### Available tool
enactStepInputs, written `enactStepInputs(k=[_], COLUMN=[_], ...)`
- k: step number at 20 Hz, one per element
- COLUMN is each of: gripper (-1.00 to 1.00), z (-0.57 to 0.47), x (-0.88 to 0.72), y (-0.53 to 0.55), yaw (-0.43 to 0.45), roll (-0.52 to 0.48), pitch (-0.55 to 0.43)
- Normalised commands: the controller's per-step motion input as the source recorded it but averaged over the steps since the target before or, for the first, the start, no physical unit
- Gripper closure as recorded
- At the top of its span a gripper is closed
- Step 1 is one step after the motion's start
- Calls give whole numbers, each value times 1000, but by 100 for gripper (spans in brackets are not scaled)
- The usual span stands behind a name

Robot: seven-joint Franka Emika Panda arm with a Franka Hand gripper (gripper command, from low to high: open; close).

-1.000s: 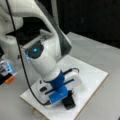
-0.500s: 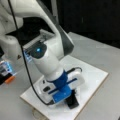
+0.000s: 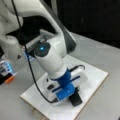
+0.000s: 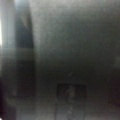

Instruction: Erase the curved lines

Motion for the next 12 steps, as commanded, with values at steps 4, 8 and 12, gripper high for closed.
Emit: enactStepInputs(k=[4,8,12], gripper=[100,100,100], z=[-812,-763,-654], x=[745,616,439], y=[-6,-120,-305], yaw=[-177,-166,-153], roll=[242,205,159], pitch=[38,59,97])
